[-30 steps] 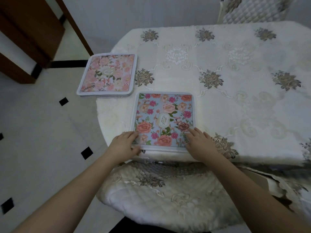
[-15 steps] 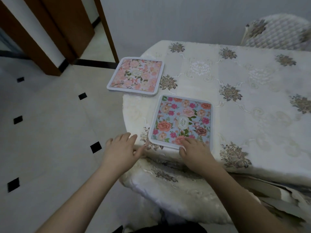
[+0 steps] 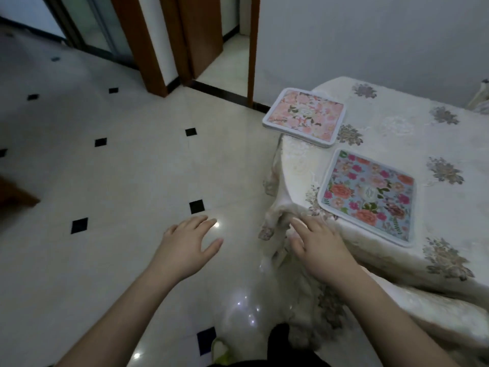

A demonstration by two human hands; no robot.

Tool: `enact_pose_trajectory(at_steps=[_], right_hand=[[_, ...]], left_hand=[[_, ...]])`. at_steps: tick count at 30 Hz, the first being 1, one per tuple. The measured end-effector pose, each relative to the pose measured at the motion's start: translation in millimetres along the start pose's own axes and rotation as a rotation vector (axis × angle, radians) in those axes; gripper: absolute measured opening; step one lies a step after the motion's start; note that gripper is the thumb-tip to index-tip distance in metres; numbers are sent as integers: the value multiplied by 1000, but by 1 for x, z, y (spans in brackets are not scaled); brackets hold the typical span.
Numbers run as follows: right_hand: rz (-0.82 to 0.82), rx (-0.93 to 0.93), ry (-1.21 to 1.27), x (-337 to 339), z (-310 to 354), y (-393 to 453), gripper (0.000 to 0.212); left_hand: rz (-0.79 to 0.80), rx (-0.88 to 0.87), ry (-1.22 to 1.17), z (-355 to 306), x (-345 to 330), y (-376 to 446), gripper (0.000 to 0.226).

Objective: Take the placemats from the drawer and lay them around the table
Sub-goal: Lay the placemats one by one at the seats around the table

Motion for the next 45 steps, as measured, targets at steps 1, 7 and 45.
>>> enact_pose_trajectory(at_steps=[1, 7, 45], right_hand=[[-2, 27, -22, -2, 18, 0, 50], [32, 113, -119, -19, 104, -1, 68], [-322, 289, -52, 113, 186, 225, 58]], left_hand=[[-11, 32, -8, 18, -1, -12, 94], [-48, 158, -54, 84, 2, -65, 98], [-246, 296, 100, 111, 168, 112, 76]])
Point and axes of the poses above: each hand's wrist, its own y-axis towards the middle knuckle, its own x-axis out of the back of the hand, z = x × y, the point moved 5 cm from there along y, towards the middle knuckle, and after that the axes turned 8 degrees about z, right-handed, at the moved point
